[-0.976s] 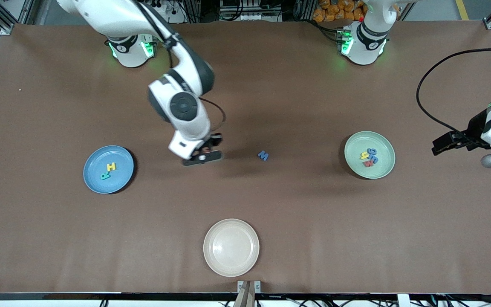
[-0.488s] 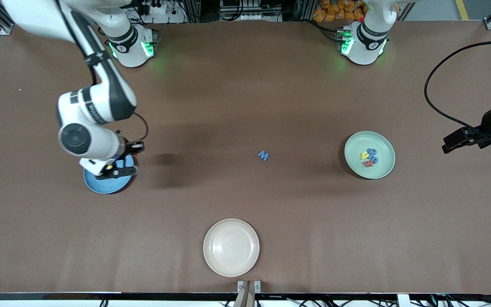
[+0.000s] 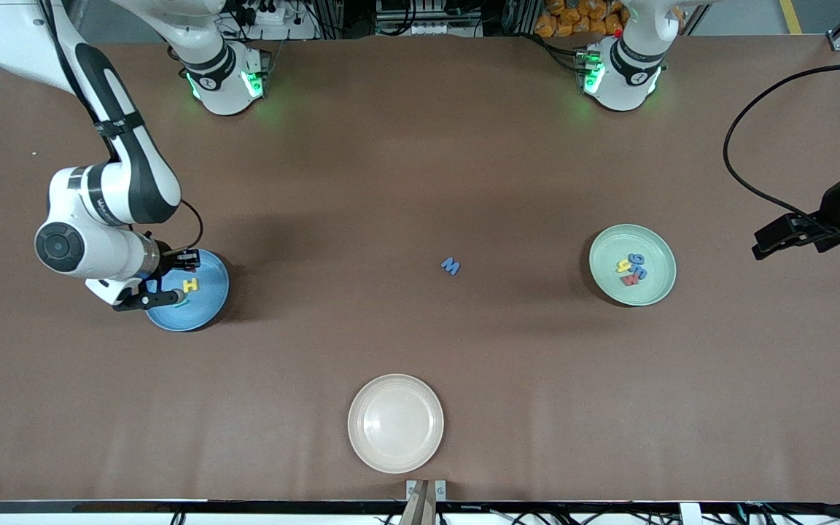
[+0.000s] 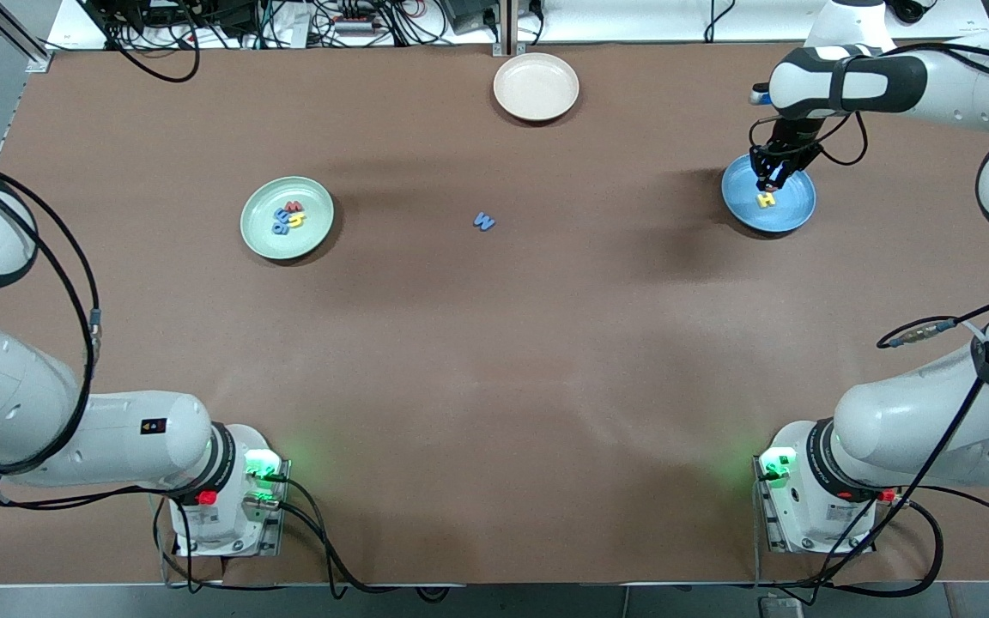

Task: Sort uppercase to blue plate, lowercase to green plate
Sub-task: 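Carry the pink Q to the blue plate while the left gripper withdraws, then open the right gripper over the blue plate and move toward the W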

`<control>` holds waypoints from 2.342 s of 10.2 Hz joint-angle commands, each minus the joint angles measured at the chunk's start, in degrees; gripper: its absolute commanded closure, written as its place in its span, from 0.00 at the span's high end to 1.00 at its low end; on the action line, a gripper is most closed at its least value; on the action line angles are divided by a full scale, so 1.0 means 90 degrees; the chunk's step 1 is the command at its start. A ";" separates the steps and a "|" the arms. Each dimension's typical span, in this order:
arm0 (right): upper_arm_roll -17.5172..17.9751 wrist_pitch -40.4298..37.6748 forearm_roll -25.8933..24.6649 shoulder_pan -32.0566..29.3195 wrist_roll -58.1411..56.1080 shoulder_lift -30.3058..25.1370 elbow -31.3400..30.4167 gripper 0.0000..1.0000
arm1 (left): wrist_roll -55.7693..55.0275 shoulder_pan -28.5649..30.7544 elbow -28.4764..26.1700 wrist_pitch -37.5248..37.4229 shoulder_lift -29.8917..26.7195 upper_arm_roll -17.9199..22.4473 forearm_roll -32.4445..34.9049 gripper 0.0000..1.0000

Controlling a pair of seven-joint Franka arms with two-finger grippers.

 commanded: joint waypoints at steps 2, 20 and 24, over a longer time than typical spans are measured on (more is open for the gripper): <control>0.0021 0.0533 0.0141 -0.0024 -0.0238 0.0068 -0.0066 0.29 | 0.0025 -0.0058 0.0210 -0.0124 0.0021 0.0000 0.0136 1.00; 0.0031 0.0408 0.0172 0.3831 0.2339 0.0876 0.2469 1.00 | -0.0014 0.0059 0.0405 -0.0417 -0.0330 -0.0166 -0.0098 1.00; 0.0011 0.0895 -0.0327 0.4720 0.2310 0.1970 0.3330 0.91 | 0.0035 0.0050 0.0386 -0.0417 -0.0321 -0.0264 -0.0069 1.00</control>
